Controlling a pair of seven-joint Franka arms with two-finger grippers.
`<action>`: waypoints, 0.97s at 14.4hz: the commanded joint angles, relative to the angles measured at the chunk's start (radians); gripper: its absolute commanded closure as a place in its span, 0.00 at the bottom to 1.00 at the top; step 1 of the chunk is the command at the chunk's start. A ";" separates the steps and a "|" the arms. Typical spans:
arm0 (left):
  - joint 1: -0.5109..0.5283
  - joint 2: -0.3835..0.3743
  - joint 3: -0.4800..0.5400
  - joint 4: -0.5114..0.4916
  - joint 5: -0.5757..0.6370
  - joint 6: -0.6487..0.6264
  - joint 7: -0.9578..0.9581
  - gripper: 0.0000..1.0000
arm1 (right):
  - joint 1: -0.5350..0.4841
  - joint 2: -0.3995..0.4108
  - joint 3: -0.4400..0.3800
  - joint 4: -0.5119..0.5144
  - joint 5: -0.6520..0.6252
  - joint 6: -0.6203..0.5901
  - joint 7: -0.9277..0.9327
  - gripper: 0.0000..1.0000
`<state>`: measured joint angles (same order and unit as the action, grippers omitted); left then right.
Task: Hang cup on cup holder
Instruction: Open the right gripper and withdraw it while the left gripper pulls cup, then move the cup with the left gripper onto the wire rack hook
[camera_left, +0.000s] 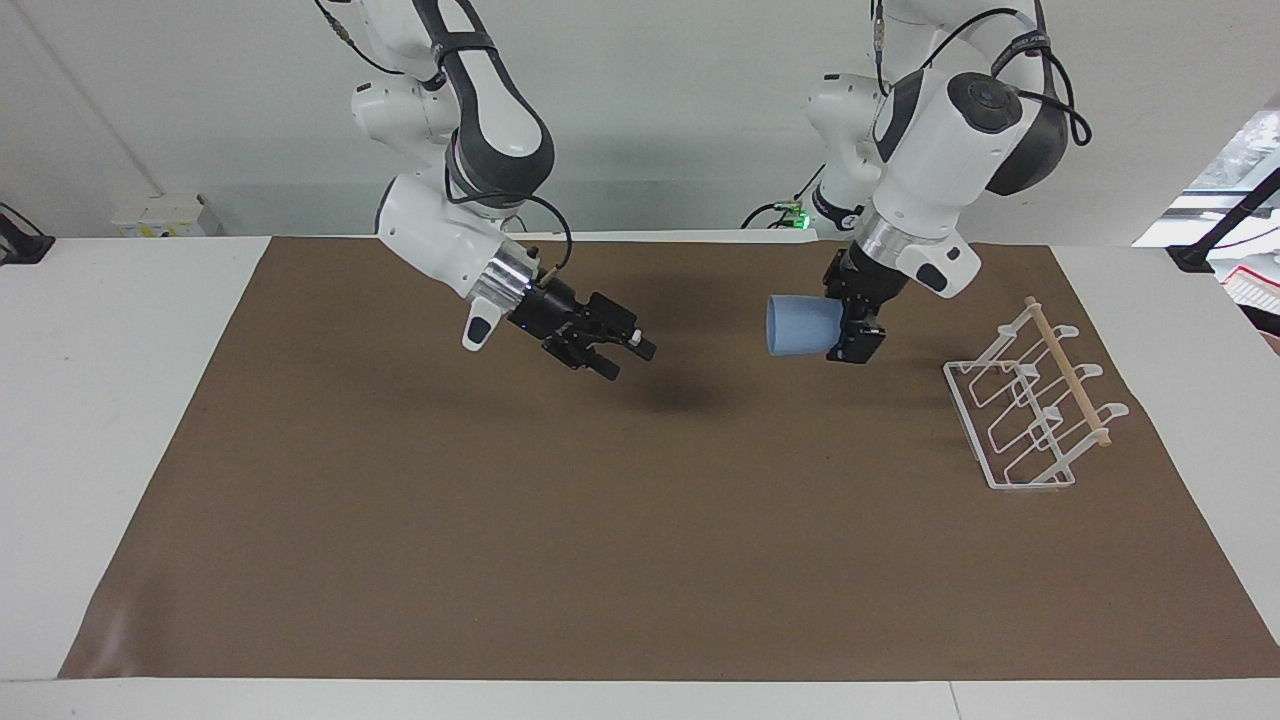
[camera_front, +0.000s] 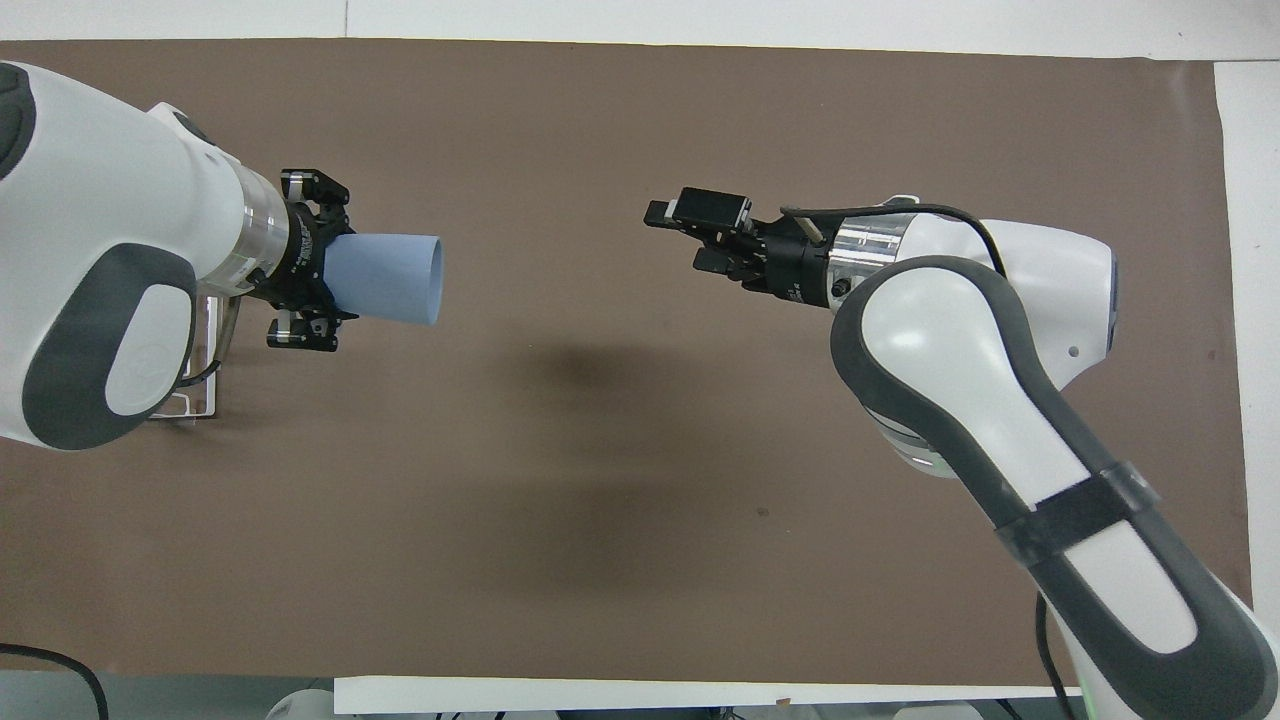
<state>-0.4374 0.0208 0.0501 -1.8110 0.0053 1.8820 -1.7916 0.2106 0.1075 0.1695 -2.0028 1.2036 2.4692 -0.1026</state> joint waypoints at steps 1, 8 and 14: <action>0.022 -0.015 -0.004 0.004 0.242 -0.053 0.024 1.00 | -0.088 0.009 0.005 0.019 -0.135 -0.070 0.012 0.00; 0.025 0.048 -0.004 -0.021 0.885 -0.182 0.041 1.00 | -0.318 -0.011 0.004 0.091 -0.900 -0.330 0.018 0.01; 0.127 0.200 -0.004 0.038 1.165 -0.126 0.038 1.00 | -0.376 -0.029 -0.051 0.286 -1.181 -0.655 0.018 0.00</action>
<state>-0.3493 0.1642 0.0519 -1.8226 1.1214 1.7344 -1.7649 -0.1227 0.0788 0.1263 -1.7991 0.0499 1.9161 -0.0891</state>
